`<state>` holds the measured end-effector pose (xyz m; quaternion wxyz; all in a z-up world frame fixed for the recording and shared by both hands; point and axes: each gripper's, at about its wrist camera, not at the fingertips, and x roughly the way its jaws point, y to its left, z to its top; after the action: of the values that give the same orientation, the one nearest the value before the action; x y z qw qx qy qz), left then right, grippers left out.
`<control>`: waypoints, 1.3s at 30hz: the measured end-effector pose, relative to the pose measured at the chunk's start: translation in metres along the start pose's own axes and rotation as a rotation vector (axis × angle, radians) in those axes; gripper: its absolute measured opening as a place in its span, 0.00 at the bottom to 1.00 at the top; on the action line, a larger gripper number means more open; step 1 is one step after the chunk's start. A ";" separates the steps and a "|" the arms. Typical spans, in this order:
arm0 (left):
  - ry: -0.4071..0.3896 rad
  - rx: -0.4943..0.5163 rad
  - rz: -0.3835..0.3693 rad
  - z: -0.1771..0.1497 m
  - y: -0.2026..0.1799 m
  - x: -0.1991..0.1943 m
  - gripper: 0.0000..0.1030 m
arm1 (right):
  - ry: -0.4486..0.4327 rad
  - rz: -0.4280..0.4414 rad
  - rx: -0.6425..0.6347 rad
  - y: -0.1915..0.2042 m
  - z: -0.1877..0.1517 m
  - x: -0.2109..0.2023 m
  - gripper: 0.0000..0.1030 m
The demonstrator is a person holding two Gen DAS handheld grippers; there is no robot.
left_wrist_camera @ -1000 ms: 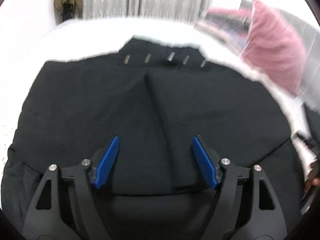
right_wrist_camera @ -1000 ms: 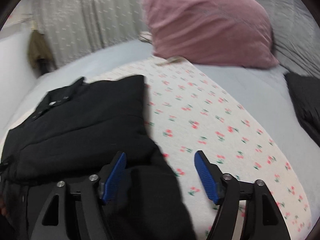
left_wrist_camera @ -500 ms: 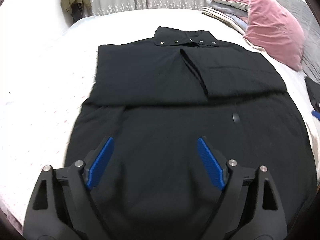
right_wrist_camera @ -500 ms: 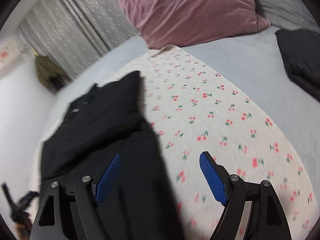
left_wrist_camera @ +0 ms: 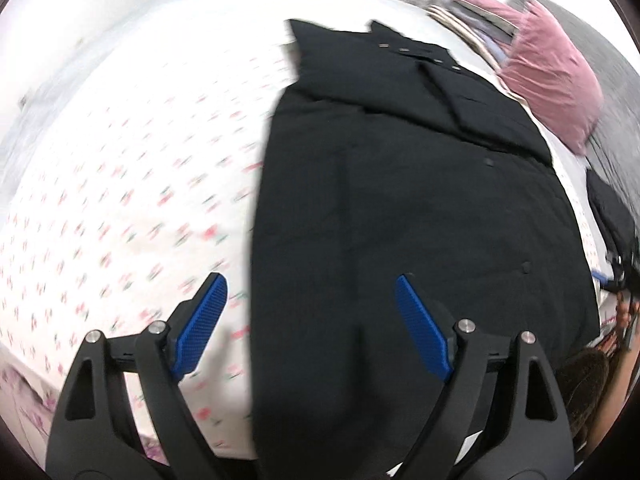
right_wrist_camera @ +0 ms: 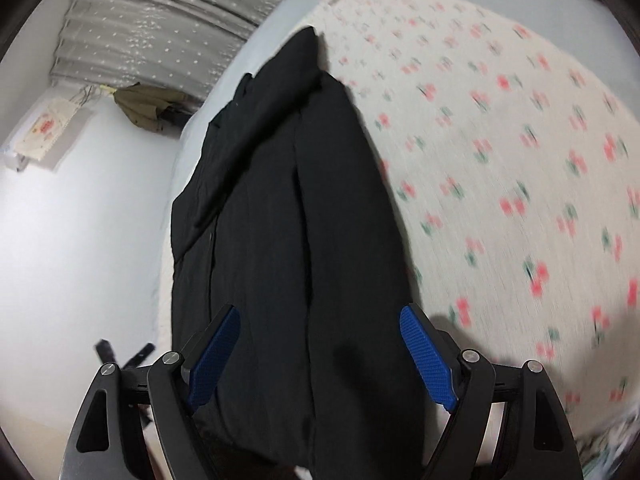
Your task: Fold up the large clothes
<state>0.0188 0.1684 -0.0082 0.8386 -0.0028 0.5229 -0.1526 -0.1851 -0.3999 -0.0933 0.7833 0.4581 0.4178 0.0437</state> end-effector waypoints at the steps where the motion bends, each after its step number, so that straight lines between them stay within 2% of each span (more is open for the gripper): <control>1: 0.012 -0.032 -0.015 -0.004 0.010 0.002 0.84 | 0.004 -0.001 0.012 -0.005 -0.004 -0.001 0.81; 5: 0.087 -0.167 -0.134 -0.022 0.045 0.018 0.84 | 0.011 -0.027 0.040 -0.019 -0.017 -0.003 0.81; 9: 0.185 -0.228 -0.322 -0.039 0.057 0.039 0.84 | 0.032 0.077 0.074 -0.030 -0.026 0.000 0.81; 10: 0.217 -0.238 -0.364 -0.042 0.056 0.045 0.84 | 0.041 0.111 0.091 -0.032 -0.027 0.002 0.81; 12: 0.223 -0.218 -0.384 -0.043 0.052 0.049 0.84 | 0.063 0.164 0.115 -0.035 -0.027 0.009 0.81; 13: 0.221 -0.201 -0.392 -0.042 0.049 0.049 0.84 | 0.068 0.171 0.114 -0.034 -0.026 0.011 0.81; 16: 0.266 -0.178 -0.497 -0.043 0.040 0.052 0.84 | 0.088 0.176 0.076 -0.026 -0.027 0.016 0.82; 19: 0.277 -0.125 -0.502 -0.042 0.031 0.053 0.84 | 0.124 0.192 0.051 -0.019 -0.031 0.022 0.82; 22: 0.289 -0.123 -0.537 -0.041 0.024 0.052 0.81 | 0.167 0.196 0.012 -0.009 -0.036 0.031 0.81; 25: 0.294 -0.093 -0.528 -0.044 0.015 0.051 0.66 | 0.209 0.197 -0.033 0.003 -0.047 0.036 0.75; 27: 0.265 -0.042 -0.457 -0.048 0.004 0.044 0.42 | 0.223 0.186 -0.056 0.011 -0.054 0.040 0.56; 28: 0.250 -0.031 -0.432 -0.048 0.002 0.041 0.32 | 0.220 0.174 -0.072 0.015 -0.058 0.040 0.50; 29: 0.227 -0.030 -0.416 -0.047 0.000 0.036 0.22 | 0.208 0.165 -0.086 0.019 -0.061 0.039 0.37; 30: 0.199 -0.037 -0.423 -0.046 -0.002 0.028 0.20 | 0.184 0.163 -0.103 0.025 -0.063 0.035 0.22; 31: 0.171 -0.040 -0.432 -0.044 -0.004 0.023 0.18 | 0.164 0.175 -0.116 0.030 -0.064 0.030 0.17; 34: 0.026 -0.023 -0.483 -0.038 -0.015 -0.015 0.16 | 0.062 0.239 -0.186 0.054 -0.068 0.008 0.14; 39: -0.209 0.007 -0.609 -0.031 -0.029 -0.085 0.10 | -0.092 0.327 -0.292 0.099 -0.076 -0.039 0.12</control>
<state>-0.0507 0.1675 0.0570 0.8035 -0.1718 0.4088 -0.3972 -0.2319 -0.3090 -0.0125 0.8420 0.4030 0.2912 0.2092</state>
